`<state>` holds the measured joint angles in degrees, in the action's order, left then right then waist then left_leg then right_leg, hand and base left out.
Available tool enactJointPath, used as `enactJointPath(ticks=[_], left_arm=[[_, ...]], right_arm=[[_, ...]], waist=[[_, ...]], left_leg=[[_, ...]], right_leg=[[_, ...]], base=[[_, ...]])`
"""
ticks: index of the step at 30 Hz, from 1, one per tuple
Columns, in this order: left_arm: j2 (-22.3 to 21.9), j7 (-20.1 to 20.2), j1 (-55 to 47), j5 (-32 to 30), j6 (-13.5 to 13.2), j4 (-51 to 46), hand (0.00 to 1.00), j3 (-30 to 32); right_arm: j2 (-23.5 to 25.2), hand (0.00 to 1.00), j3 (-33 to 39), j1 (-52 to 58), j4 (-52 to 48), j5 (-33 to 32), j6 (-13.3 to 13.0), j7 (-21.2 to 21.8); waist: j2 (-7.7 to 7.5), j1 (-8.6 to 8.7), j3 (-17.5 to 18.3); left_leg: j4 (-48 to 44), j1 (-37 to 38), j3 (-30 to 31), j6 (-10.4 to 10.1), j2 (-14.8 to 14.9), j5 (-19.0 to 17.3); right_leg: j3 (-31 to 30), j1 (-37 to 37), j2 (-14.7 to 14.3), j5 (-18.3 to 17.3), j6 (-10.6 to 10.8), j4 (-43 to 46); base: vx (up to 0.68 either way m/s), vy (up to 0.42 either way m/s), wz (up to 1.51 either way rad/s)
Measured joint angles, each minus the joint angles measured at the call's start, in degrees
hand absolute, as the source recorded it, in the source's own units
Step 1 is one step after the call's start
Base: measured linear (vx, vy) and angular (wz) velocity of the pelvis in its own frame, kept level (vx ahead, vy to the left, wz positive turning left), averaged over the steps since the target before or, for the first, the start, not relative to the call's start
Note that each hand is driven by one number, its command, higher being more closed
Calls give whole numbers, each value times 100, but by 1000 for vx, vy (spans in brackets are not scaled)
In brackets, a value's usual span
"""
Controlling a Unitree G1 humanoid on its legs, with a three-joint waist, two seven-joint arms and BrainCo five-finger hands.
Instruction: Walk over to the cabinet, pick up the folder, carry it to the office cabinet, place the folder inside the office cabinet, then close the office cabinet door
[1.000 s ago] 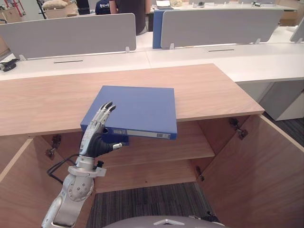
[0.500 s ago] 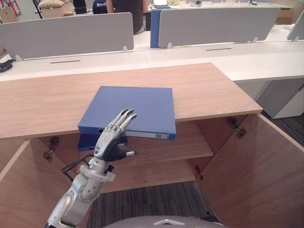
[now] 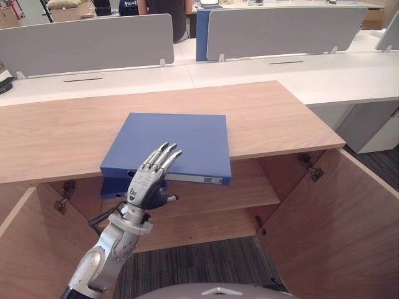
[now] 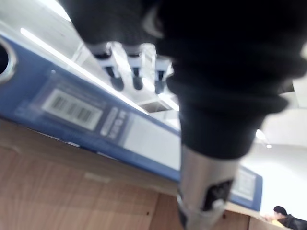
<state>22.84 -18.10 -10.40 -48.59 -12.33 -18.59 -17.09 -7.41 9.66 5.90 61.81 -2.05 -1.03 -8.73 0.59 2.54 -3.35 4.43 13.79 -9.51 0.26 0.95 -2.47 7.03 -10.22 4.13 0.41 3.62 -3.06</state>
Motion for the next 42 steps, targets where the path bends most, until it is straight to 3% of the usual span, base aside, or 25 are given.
enactJointPath(ticks=[33, 34, 42], left_arm=[[-601, -287, 566, -687, 498, 872, 0, -118], [-601, -288, 579, -703, 504, 884, 100, -117], [-599, -347, 1017, -1174, 674, 1148, 100, -136]], right_arm=[[20, 0, 15, 51, 160, -102, 26, 8], [20, 0, 17, 53, 164, -103, 26, 8], [22, 0, 135, 48, 170, -267, 32, 62]], waist=[[-60, 116, 120], [-60, 121, 120], [-43, 155, 133]], left_leg=[[6, -80, -16, -1, -6, 0], [6, -83, -16, -1, -5, 0], [6, -117, -18, -1, -5, -1]], right_leg=[[-13, 14, -2, 84, 3, -153], [-14, 18, -3, 83, 3, -153], [-19, 51, -5, 84, 3, -154]], base=[[-9, -7, 0], [0, 0, 0], [-8, -8, 0]])
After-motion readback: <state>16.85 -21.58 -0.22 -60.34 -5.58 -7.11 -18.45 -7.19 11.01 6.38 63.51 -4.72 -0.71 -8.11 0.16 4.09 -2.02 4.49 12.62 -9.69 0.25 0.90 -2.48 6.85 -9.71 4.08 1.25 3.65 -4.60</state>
